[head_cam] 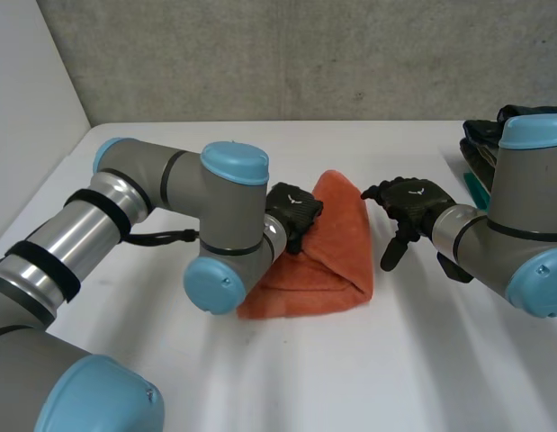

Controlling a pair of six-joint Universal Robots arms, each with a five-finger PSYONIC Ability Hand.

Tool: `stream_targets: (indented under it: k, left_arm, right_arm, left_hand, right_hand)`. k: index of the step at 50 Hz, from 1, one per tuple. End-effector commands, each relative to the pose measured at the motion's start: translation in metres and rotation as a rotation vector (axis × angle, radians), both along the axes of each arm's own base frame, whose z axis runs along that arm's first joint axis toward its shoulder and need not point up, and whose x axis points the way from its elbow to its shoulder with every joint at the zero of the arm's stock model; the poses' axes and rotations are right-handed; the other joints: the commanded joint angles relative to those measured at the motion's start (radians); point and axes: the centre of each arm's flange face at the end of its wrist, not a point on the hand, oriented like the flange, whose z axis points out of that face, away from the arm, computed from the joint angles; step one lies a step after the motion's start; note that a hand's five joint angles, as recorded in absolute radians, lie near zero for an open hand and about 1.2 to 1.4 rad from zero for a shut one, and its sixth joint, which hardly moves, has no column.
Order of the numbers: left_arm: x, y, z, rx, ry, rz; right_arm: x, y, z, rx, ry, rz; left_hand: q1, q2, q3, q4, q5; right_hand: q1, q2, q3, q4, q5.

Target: Fold the laundry.

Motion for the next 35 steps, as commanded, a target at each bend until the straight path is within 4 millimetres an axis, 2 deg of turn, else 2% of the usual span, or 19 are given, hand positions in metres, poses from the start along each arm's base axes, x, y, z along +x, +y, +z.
stream_targets:
  k: [1, 5, 10, 15, 19, 23, 25, 27, 29, 32, 33, 34, 35]
  left_arm:
    - [0.014, 0.010, 0.016, -0.027, -0.095, 0.111]
    - [0.030, 0.028, 0.025, 0.017, -0.131, 0.124]
    - [0.048, 0.042, 0.036, -0.016, -0.146, 0.150]
    - [0.065, 0.057, 0.029, -0.006, -0.196, 0.199]
    - [0.069, 0.069, 0.025, 0.004, -0.221, 0.203]
    - [0.075, 0.071, 0.029, 0.005, -0.230, 0.230]
    - [0.077, 0.073, 0.034, 0.002, -0.223, 0.239]
    - [0.078, 0.077, 0.046, -0.011, -0.210, 0.247]
    - [0.077, 0.081, 0.056, -0.020, -0.193, 0.239]
    - [0.076, 0.079, 0.082, -0.065, -0.122, 0.248]
    - [0.076, 0.075, 0.090, -0.080, -0.091, 0.255]
    - [0.076, 0.063, 0.107, -0.116, -0.021, 0.273]
    - [0.076, 0.054, 0.113, -0.131, 0.016, 0.281]
  right_arm:
    - [0.005, 0.007, 0.000, 0.000, 0.032, 0.033]
    - [0.011, 0.016, 0.001, 0.007, 0.062, 0.071]
    - [0.022, 0.027, 0.001, 0.011, 0.078, 0.109]
    - [0.031, 0.035, -0.002, 0.010, 0.090, 0.143]
    - [0.036, 0.037, -0.006, 0.007, 0.104, 0.162]
    - [0.039, 0.034, -0.008, 0.000, 0.113, 0.170]
    - [0.041, 0.033, -0.009, -0.005, 0.116, 0.174]
    - [0.044, 0.031, -0.009, -0.010, 0.113, 0.176]
    - [0.047, 0.029, -0.007, -0.017, 0.108, 0.175]
    - [0.050, 0.022, -0.001, -0.034, 0.083, 0.143]
    - [0.051, 0.019, 0.001, -0.036, 0.072, 0.131]
    - [0.053, 0.015, 0.004, -0.029, 0.038, 0.108]
    - [0.054, 0.014, 0.005, -0.026, 0.024, 0.101]
  left_hand:
    - [0.295, 0.208, 0.216, 0.207, 0.230]
    - [0.295, 0.208, 0.216, 0.207, 0.230]
    - [0.295, 0.208, 0.216, 0.207, 0.230]
    - [0.295, 0.208, 0.216, 0.207, 0.230]
    - [0.295, 0.208, 0.216, 0.207, 0.230]
    - [0.269, 0.182, 0.190, 0.181, 0.204]
    - [-0.254, -0.341, -0.333, -0.342, -0.319]
    - [-0.927, -1.014, -1.006, -1.015, -0.992]
    - [-0.927, -1.014, -1.006, -1.015, -0.992]
    - [-0.927, -1.014, -1.006, -1.015, -0.992]
    - [-0.927, -1.014, -1.006, -1.015, -0.992]
    - [-0.927, -1.014, -1.006, -1.015, -0.992]
    - [-0.927, -1.014, -1.006, -1.015, -0.992]
  right_hand:
    - [-0.047, -0.035, -0.029, -0.036, -0.048]
    - [-0.047, -0.035, -0.029, -0.036, -0.048]
    - [-0.047, -0.035, -0.029, -0.036, -0.048]
    - [-0.047, -0.035, -0.029, -0.036, -0.048]
    - [-0.047, -0.035, -0.029, -0.036, -0.048]
    - [-0.047, -0.035, -0.029, -0.036, -0.048]
    - [-0.047, -0.035, -0.029, -0.036, -0.048]
    - [-0.047, -0.035, -0.029, -0.036, -0.048]
    - [-0.047, -0.035, -0.029, -0.036, -0.048]
    - [-0.047, -0.035, -0.029, -0.036, -0.048]
    - [-0.047, -0.035, -0.029, -0.036, -0.048]
    - [-0.047, -0.035, -0.029, -0.036, -0.048]
    - [-0.047, -0.035, -0.029, -0.036, -0.048]
